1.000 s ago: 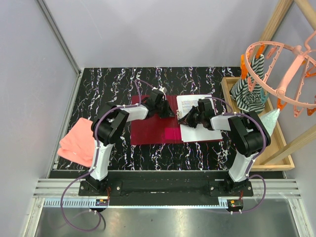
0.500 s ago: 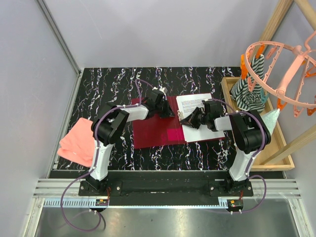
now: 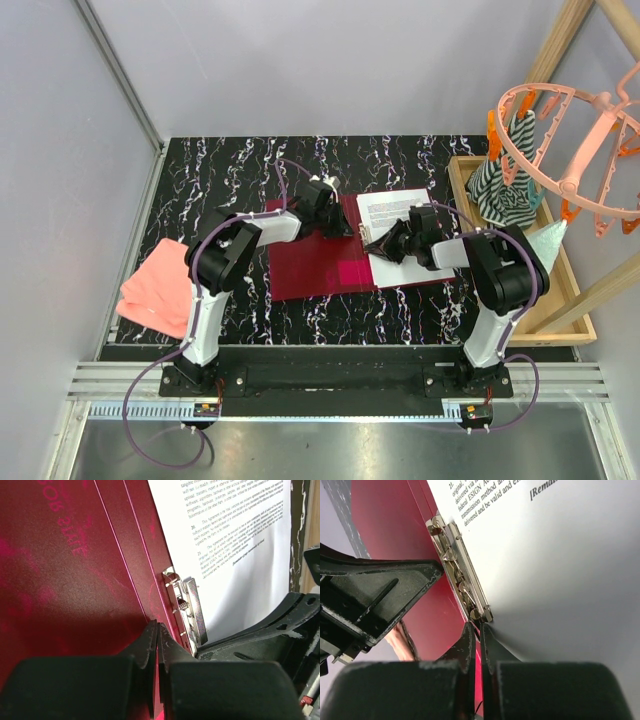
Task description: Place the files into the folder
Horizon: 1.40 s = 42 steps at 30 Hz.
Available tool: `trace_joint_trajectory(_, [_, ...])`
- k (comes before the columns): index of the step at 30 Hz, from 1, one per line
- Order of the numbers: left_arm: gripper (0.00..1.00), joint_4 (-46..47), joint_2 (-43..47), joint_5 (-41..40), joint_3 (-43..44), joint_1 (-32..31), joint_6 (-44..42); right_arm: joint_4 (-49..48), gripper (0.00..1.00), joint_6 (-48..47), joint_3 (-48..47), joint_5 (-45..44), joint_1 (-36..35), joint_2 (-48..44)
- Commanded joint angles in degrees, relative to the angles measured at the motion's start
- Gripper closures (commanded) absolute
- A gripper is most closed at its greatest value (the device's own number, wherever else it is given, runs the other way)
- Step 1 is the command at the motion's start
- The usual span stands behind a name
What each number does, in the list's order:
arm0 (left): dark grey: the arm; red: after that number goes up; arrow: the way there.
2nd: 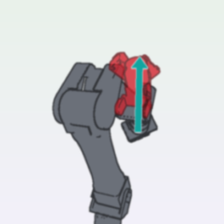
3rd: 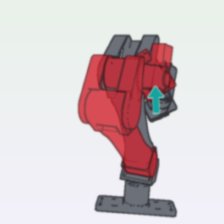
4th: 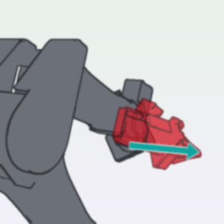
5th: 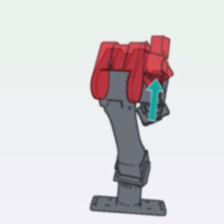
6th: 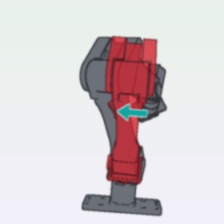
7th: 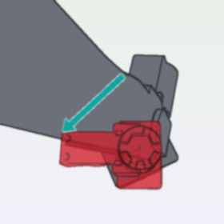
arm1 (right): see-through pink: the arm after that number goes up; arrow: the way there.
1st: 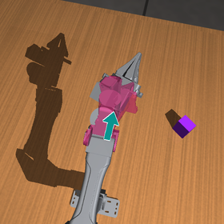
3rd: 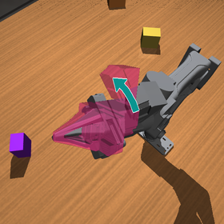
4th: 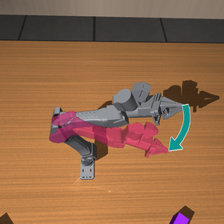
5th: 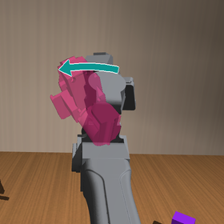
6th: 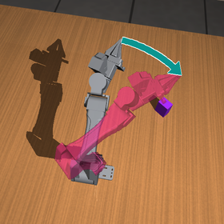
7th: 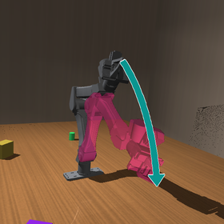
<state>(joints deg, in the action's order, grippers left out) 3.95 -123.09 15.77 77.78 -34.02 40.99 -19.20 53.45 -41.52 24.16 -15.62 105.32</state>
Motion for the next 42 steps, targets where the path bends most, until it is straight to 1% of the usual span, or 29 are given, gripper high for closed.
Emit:
trace_joint_trajectory(1, [1.0,-6.41,-1.45,-1.72,1.49,0.27,-4.69,18.32,1.0,-2.65,4.17,-18.98,-1.78,5.95])
trace_joint_trajectory(3, [1.0,-6.41,-1.98,-0.39,2.55,-0.43,-5.22,18.5,1.0,-3.26,3.38,-18.45,-3.53,6.74])
trace_joint_trajectory(7, [1.0,-7.29,-2.25,-2.23,2.91,-1.93,-5.31,17.01,1.0,-3.97,2.06,-18.09,-4.86,7.62])
trace_joint_trajectory(9, [1.0,-7.02,-1.63,-4.07,2.03,-2.28,-4.35,18.84,1.0,-3.53,1.53,-20.81,-5.21,7.71])
trace_joint_trajectory(10, [1.0,-6.93,-1.37,-4.52,1.68,-2.37,-3.99,22.16,1.0,-2.05,0.57,-26.04,-5.65,7.8])
trace_joint_trajectory(11, [1.0,-6.41,-1.28,-4.87,1.41,-2.37,-3.64,24.28,1.0,-1.34,0.3,-27.31,-5.91,8.06])
trace_joint_trajectory(13, [1.0,-6.41,-1.28,-4.78,1.15,-2.37,-3.64,24.13,1.0,1.55,1.34,-29.51,-7.49,7.71])
trace_joint_trajectory(15, [1.0,-6.67,-1.28,-4.52,1.41,-2.28,-3.81,23.42,1.0,2.27,1.44,-30.14,-8.2,8.14])
trace_joint_trajectory(16, [1.0,-6.67,-1.28,-4.43,1.32,-2.37,-3.73,22.38,1.0,1.49,1.35,-27.7,-8.29,8.76])
trace_joint_trajectory(17, [1.0,-6.67,-1.28,-4.43,1.41,-2.37,-3.73,16.88,1.0,0.7,1.79,-25.76,-8.2,9.37])
trace_joint_trajectory(18, [1.0,-6.67,-1.28,-4.26,1.41,-2.37,-3.9,14.48,1.0,0.08,2.23,-24.0,-8.2,9.29])
trace_joint_trajectory(19, [1.0,-6.76,-1.36,-4.0,1.5,-2.37,-3.99,12.54,1.0,-1.06,2.49,-19.11,-8.29,8.68])
trace_joint_trajectory(20, [1.0,-6.76,-1.37,-3.73,1.5,-2.37,-4.08,9.82,1.0,-1.59,2.23,-17.06,-8.2,8.33])
trace_joint_trajectory(21, [1.0,-6.76,-1.45,-3.55,1.5,-2.37,-4.08,9.45,1.0,-3.16,0.66,-15.22,-8.2,8.06])
trace_joint_trajectory(22, [1.0,-6.67,-1.45,-3.55,1.59,-2.37,-4.08,9.18,0.99,-3.87,-0.22,-11.46,-8.03,7.8])
trace_joint_trajectory(24, [1.0,-6.58,-1.45,-3.29,1.5,-2.37,-4.08,9.01,0.96,-3.71,-2.07,-7.49,-7.5,7.54])
trace_joint_trajectory(27, [1.0,-6.58,-1.54,-2.94,1.67,-2.37,-4.17,7.16,0.92,-2.22,-2.16,-4.92,-6.45,7.09])
trace_joint_trajectory(28, [1.0,-6.58,-1.63,-2.68,1.76,-2.37,-4.17,7.25,0.86,-2.21,-2.34,-4.74,-6.27,6.92])
trace_joint_trajectory(29, [1.0,-6.49,-1.72,-2.33,1.85,-2.28,-4.17,7.34,0.84,-2.38,-2.43,-4.65,-6.09,6.92])
trace_joint_trajectory(34, [1.0,-6.32,-0.93,-1.8,1.68,-2.37,-4.95,7.51,0.79,-3.44,-2.34,-3.42,-4.34,6.05])
trace_joint_trajectory(37, [1.0,-6.67,1.09,-1.97,1.33,-2.28,-6.36,8.73,0.73,-4.84,-2.95,-2.98,-3.9,4.82])
trace_joint_trajectory(41, [1.0,-9.91,5.65,-4.07,2.55,-2.1,-10.04,13.04,0.61,-9.23,-5.15,-2.54,-3.46,2.7])
trace_joint_trajectory(42, [0.96,-10.97,6.62,-4.43,2.9,-1.84,-10.66,14.27,0.55,-11.77,-6.37,-2.45,-3.46,2.35])
